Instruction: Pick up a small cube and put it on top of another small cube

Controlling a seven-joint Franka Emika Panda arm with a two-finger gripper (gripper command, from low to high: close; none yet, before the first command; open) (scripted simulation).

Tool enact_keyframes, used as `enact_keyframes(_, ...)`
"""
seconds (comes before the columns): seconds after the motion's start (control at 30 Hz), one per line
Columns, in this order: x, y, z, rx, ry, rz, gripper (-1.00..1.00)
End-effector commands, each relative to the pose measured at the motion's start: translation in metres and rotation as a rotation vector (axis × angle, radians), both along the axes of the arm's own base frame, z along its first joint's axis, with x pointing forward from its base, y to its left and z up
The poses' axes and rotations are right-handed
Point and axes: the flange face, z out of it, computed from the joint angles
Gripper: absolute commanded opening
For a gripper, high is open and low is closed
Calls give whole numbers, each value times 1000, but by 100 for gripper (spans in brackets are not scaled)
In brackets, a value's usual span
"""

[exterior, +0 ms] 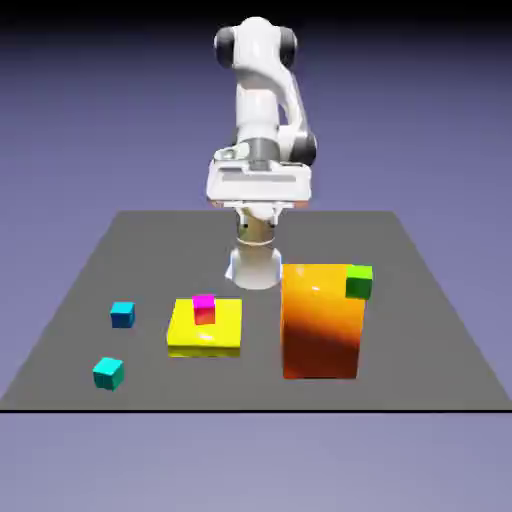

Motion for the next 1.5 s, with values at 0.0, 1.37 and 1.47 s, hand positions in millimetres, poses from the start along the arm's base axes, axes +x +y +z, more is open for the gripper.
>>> enact_keyframes(0.0, 9, -10, -5, 32, 30, -55, 0)
enact_keyframes(1.37, 95, -290, -231, 815, 700, -1502, -100)
enact_keyframes(1.47, 138, -187, -178, 711, 785, -1208, -100)
